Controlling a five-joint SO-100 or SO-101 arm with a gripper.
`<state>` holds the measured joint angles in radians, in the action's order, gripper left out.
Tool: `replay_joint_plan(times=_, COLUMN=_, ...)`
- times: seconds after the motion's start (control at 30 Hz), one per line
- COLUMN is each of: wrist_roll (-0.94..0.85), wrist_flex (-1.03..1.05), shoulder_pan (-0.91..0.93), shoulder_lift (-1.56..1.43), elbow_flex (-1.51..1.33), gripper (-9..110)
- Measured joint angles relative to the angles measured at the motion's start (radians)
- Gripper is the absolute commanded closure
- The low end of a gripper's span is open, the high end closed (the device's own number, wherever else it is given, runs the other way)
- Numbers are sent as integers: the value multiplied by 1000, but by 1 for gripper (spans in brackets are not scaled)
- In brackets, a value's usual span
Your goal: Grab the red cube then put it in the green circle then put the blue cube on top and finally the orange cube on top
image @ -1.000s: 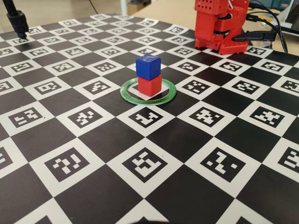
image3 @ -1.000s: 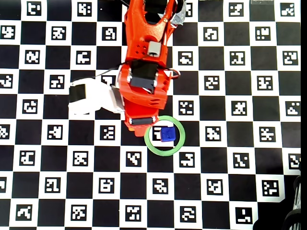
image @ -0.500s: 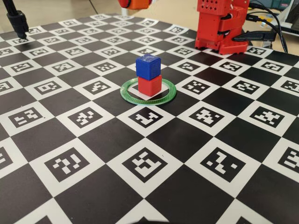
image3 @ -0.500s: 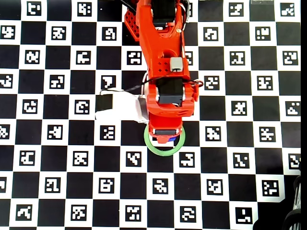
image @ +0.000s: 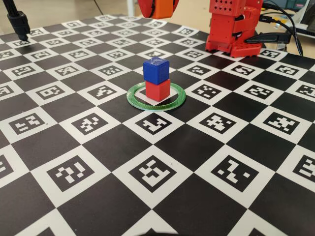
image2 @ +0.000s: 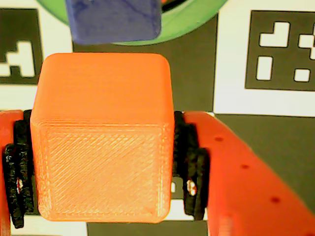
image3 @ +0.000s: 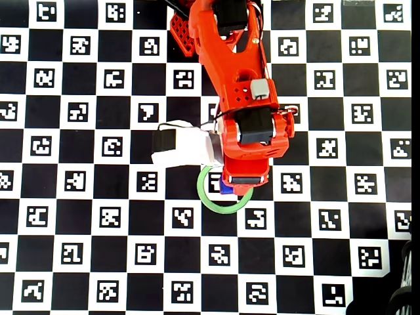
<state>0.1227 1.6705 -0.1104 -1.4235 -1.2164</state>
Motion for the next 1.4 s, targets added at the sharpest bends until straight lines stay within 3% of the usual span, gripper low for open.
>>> replay_joint_plan(times=0.47, wrist_roll=12, wrist_flex=-137, shoulder_pan=0, shoulder_lift=46, elbow_flex=-94, gripper=92)
replay_joint_plan(times=1.4, wrist_roll=-51, wrist_flex=-209, shoulder_pan=0, shoulder_lift=46, elbow_flex=-190, gripper=92)
